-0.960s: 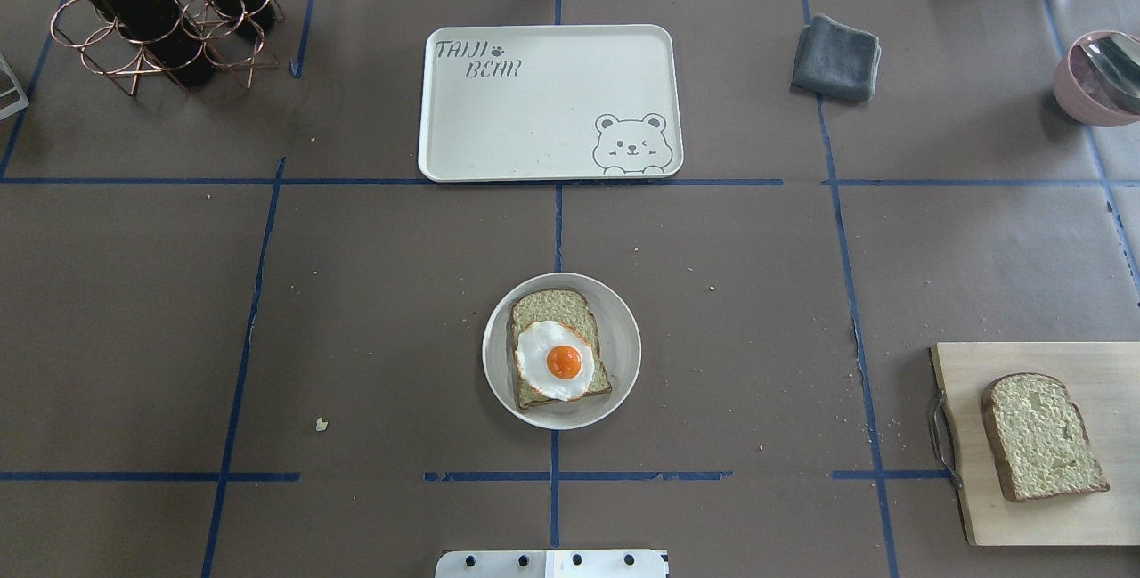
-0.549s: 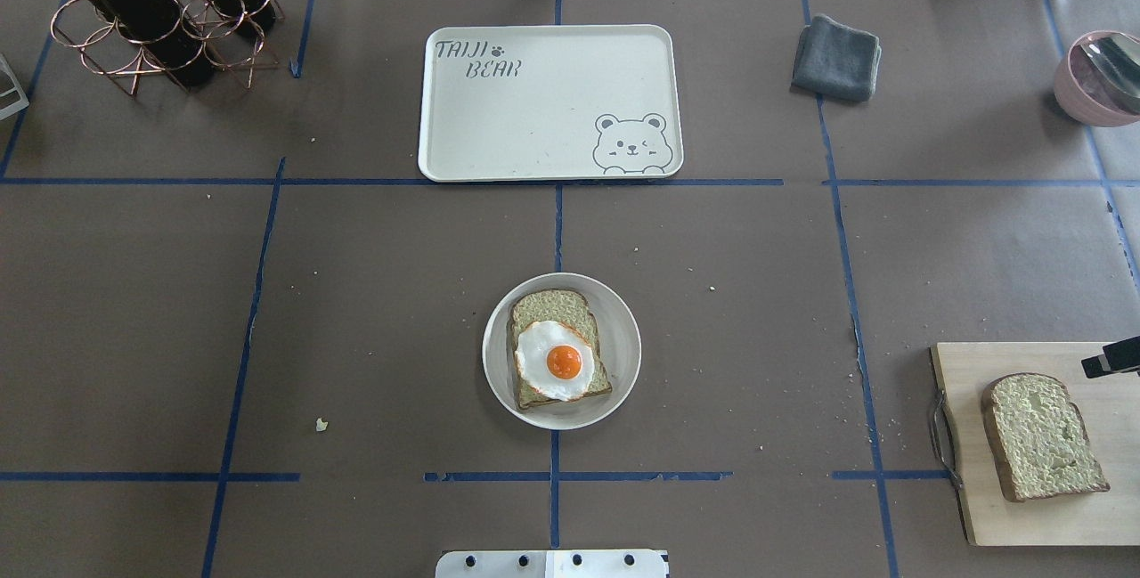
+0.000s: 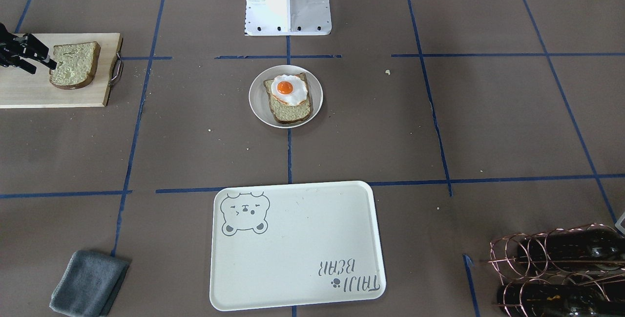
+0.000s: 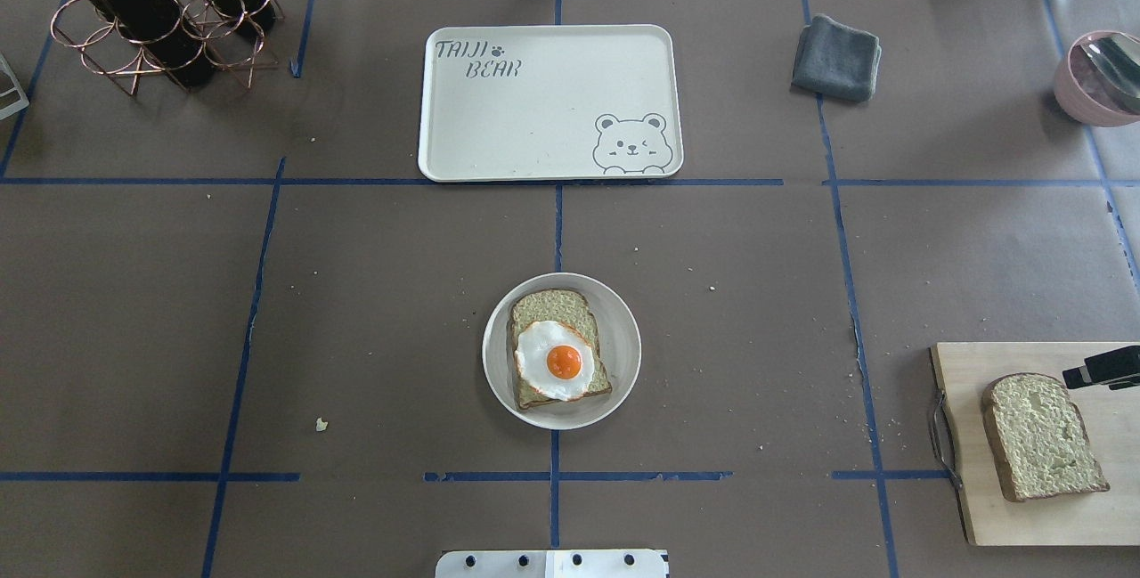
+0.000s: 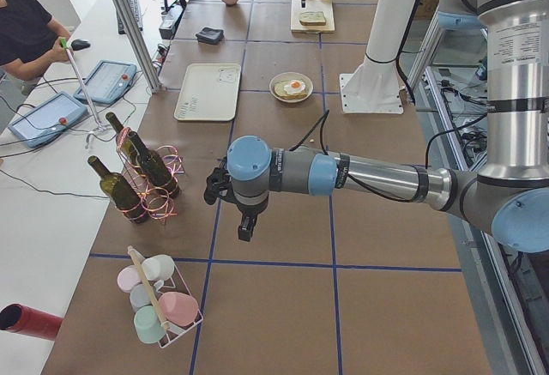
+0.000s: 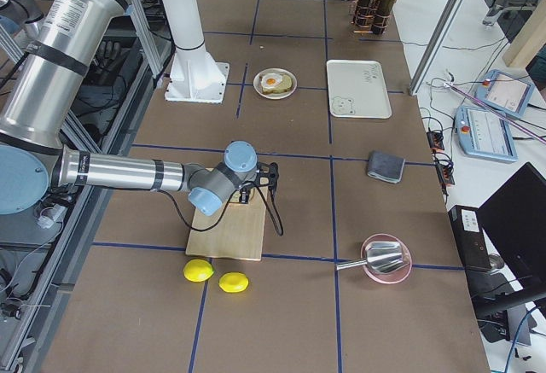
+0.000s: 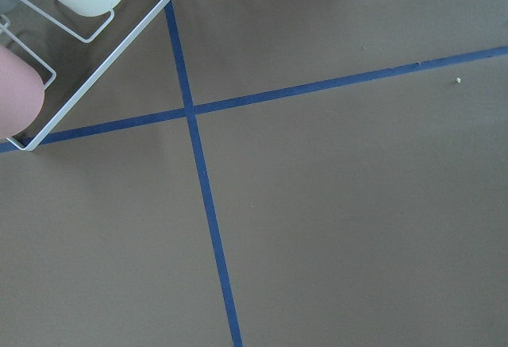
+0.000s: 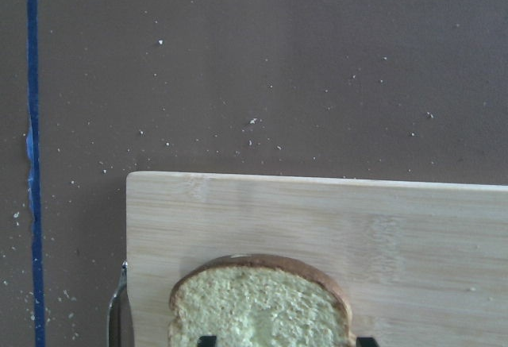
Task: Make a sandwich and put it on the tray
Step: 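Grasp the bread slice on the wooden board with the right gripper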
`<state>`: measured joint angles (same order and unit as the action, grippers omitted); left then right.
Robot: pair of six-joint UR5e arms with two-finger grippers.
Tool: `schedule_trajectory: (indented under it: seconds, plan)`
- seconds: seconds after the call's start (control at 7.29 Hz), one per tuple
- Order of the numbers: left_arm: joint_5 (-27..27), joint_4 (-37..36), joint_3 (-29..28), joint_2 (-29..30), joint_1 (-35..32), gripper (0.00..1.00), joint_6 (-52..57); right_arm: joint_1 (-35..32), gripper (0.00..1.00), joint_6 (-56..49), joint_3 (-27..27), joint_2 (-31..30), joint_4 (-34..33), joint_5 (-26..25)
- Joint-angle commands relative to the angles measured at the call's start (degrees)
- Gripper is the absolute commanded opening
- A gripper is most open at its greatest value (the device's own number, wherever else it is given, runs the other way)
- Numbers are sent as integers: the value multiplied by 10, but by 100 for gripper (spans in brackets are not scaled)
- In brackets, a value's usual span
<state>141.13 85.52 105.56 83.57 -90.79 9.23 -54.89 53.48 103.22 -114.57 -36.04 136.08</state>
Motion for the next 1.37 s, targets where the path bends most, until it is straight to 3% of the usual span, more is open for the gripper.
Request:
schedule_trajectory:
  seconds: [0.0, 1.23]
  plan:
    - [0, 1, 1, 0, 0, 100, 0, 8, 66, 11, -1, -1, 4, -5]
    - [0, 1, 2, 0, 0, 100, 0, 47, 59, 9, -39, -6, 5, -5]
